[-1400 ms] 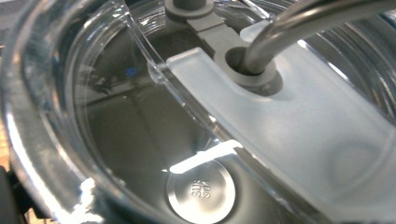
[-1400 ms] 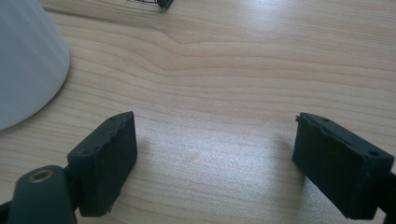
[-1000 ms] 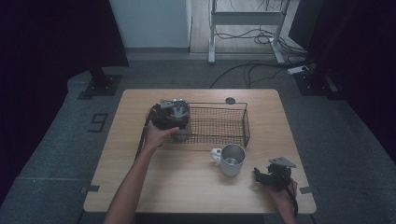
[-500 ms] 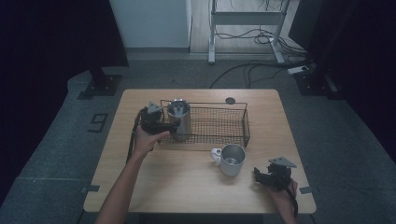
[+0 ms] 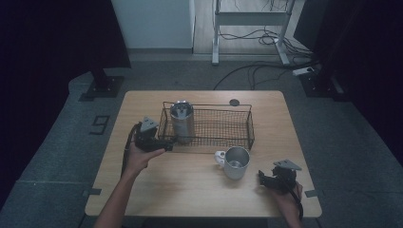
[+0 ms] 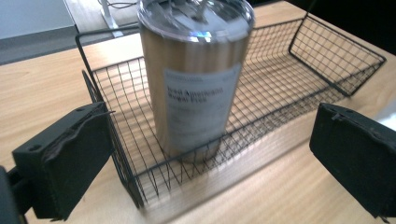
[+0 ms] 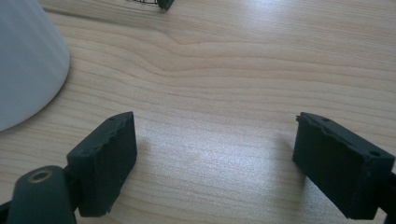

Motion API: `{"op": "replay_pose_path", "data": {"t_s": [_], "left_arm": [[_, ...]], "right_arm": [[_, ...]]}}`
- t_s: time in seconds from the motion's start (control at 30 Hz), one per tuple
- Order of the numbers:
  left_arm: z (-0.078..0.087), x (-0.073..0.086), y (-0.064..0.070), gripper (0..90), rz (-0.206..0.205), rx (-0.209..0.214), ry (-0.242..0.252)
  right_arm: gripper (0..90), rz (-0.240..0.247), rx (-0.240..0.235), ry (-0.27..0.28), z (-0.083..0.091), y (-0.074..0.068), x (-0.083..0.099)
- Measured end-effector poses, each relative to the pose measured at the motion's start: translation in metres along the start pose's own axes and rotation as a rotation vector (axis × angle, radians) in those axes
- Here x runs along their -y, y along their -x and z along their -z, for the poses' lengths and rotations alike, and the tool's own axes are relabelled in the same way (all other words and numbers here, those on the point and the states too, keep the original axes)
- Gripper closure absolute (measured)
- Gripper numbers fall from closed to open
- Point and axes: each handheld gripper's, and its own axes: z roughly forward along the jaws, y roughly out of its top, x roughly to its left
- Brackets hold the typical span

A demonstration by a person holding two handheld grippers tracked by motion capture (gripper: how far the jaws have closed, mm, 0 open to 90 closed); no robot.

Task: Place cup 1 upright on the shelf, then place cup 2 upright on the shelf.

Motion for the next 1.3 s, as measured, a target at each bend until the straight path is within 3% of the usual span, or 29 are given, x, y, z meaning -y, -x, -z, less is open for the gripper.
{"op": "replay_pose_path", "data": {"t_s": [0.13, 0.23, 0.77, 0.9, 1.13, 1.3], "left_arm": [[0.009, 0.016, 0.002, 0.2, 0.026, 0.027, 0.004], [0.015, 0.03, 0.004, 0.6, 0.023, 0.023, 0.005], [0.026, 0.093, 0.006, 2.7, 0.068, 0.061, -0.055], [0.025, 0.098, 0.006, 3.1, 0.061, 0.066, -0.079], [0.026, 0.101, 0.007, 3.6, 0.07, 0.07, -0.069], [0.025, 0.102, 0.007, 3.6, 0.076, 0.075, -0.07]], "right_arm": [[13.3, 0.001, 0.001, 0.001, 0.0, 0.0, 0.0], [13.3, 0.001, 0.001, 0.001, 0.0, 0.0, 0.0], [13.3, -0.001, 0.003, 0.001, 0.0, 0.0, 0.0], [13.2, -0.001, 0.003, 0.001, 0.0, 0.0, 0.0], [12.9, -0.004, 0.008, 0.001, 0.0, 0.0, 0.0], [13.2, 0.002, 0.008, 0.036, 0.005, 0.0, 0.002]]}}
